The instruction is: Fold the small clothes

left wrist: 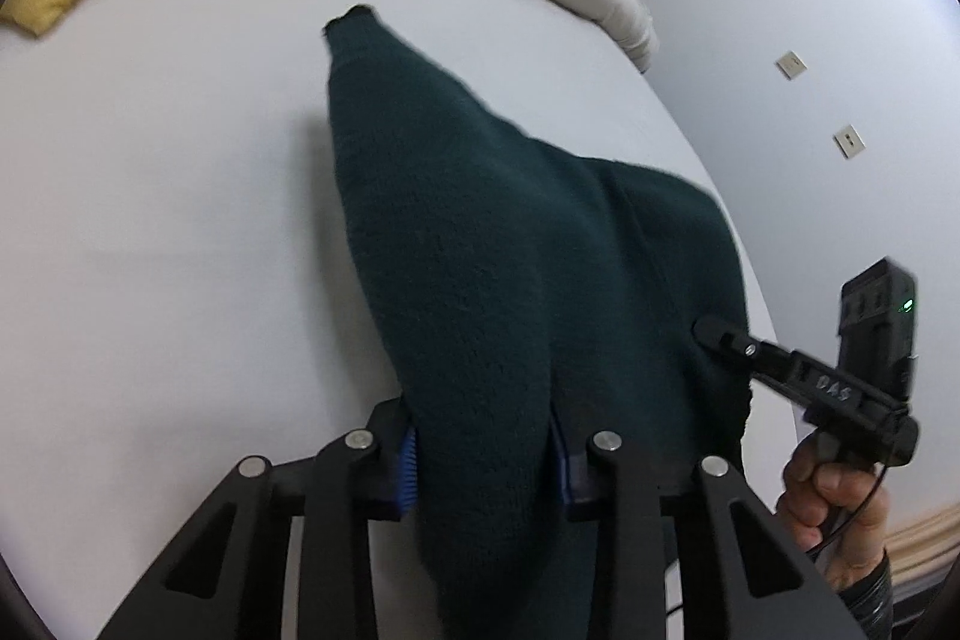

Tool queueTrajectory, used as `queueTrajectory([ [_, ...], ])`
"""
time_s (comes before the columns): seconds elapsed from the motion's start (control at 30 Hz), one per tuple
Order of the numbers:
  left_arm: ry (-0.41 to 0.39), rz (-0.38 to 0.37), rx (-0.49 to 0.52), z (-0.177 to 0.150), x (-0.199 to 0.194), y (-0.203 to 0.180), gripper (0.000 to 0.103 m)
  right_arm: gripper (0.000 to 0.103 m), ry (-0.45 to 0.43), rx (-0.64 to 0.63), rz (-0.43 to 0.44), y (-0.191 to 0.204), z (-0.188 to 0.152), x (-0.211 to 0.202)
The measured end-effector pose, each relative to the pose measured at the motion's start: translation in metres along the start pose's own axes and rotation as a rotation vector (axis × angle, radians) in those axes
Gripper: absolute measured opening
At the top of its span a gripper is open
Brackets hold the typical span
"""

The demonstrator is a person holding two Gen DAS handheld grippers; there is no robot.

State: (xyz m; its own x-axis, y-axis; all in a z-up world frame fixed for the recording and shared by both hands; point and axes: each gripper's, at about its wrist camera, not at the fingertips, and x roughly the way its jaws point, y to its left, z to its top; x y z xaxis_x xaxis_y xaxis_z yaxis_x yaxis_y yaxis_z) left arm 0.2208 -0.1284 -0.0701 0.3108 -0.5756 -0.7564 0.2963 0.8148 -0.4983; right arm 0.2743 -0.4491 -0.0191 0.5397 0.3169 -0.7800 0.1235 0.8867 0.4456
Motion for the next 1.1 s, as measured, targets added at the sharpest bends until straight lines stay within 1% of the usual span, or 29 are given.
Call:
queueTrajectory([
  [0.1, -0.037, 0.008, 0.031, -0.015, -0.050, 0.001, 0.035, 0.019, -0.019, -0.072, 0.034, 0.044, -0.022, -0.035],
  [0.17, -0.051, 0.008, 0.032, -0.028, -0.091, 0.013, 0.035, 0.019, -0.021, -0.106, 0.068, 0.070, -0.041, -0.052],
  [0.2, -0.056, 0.015, 0.037, -0.034, -0.104, 0.018, 0.035, 0.019, -0.019, -0.119, 0.092, 0.085, -0.052, -0.060],
  [0.23, -0.064, 0.029, 0.049, -0.043, -0.124, 0.024, 0.035, 0.019, -0.018, -0.127, 0.113, 0.097, -0.061, -0.064],
  [0.33, -0.070, 0.063, 0.059, -0.068, -0.160, 0.042, 0.036, 0.019, 0.000, -0.139, 0.177, 0.125, -0.089, -0.072],
  [0.4, -0.073, 0.083, 0.055, -0.084, -0.174, 0.059, 0.036, 0.019, 0.028, -0.142, 0.211, 0.142, -0.111, -0.066],
  [0.5, -0.058, 0.101, 0.000, -0.105, -0.172, 0.097, 0.037, 0.019, 0.074, -0.144, 0.214, 0.154, -0.140, -0.050],
  [0.57, -0.030, 0.129, -0.035, -0.114, -0.155, 0.116, 0.037, 0.019, 0.123, -0.120, 0.208, 0.154, -0.156, -0.024],
  [0.6, -0.007, 0.141, -0.050, -0.120, -0.144, 0.127, 0.038, 0.019, 0.157, -0.104, 0.187, 0.151, -0.164, -0.006],
  [0.63, 0.018, 0.161, -0.066, -0.126, -0.130, 0.138, 0.043, 0.020, 0.175, -0.090, 0.153, 0.145, -0.169, 0.011],
  [0.67, 0.008, 0.149, -0.084, -0.129, -0.124, 0.146, 0.045, 0.021, 0.187, -0.069, 0.119, 0.136, -0.174, 0.024],
  [0.7, -0.019, 0.103, -0.112, -0.133, -0.123, 0.155, 0.046, 0.021, 0.189, -0.017, 0.154, 0.123, -0.179, 0.033],
  [0.77, -0.029, 0.063, -0.144, -0.135, -0.124, 0.160, 0.046, 0.019, 0.179, 0.101, 0.261, 0.098, -0.184, 0.035],
  [0.8, -0.032, 0.063, -0.138, -0.136, -0.124, 0.160, 0.047, 0.019, 0.178, 0.102, 0.274, 0.098, -0.185, 0.035],
  [0.87, -0.039, 0.067, -0.131, -0.136, -0.122, 0.160, 0.049, 0.020, 0.169, 0.039, 0.254, 0.104, -0.186, 0.032],
  [1.0, -0.053, 0.028, -0.169, -0.138, -0.125, 0.169, 0.050, 0.023, 0.172, 0.055, 0.272, 0.105, -0.183, 0.025],
  [1.03, -0.063, 0.030, -0.173, -0.140, -0.129, 0.169, 0.050, 0.027, 0.159, 0.049, 0.252, 0.108, -0.182, 0.015],
  [1.07, -0.076, 0.050, -0.167, -0.143, -0.137, 0.165, 0.050, 0.029, 0.145, 0.035, 0.229, 0.110, -0.182, 0.008],
  [1.1, -0.096, 0.081, -0.148, -0.145, -0.145, 0.160, 0.050, 0.029, 0.115, -0.003, 0.182, 0.112, -0.182, -0.007],
])
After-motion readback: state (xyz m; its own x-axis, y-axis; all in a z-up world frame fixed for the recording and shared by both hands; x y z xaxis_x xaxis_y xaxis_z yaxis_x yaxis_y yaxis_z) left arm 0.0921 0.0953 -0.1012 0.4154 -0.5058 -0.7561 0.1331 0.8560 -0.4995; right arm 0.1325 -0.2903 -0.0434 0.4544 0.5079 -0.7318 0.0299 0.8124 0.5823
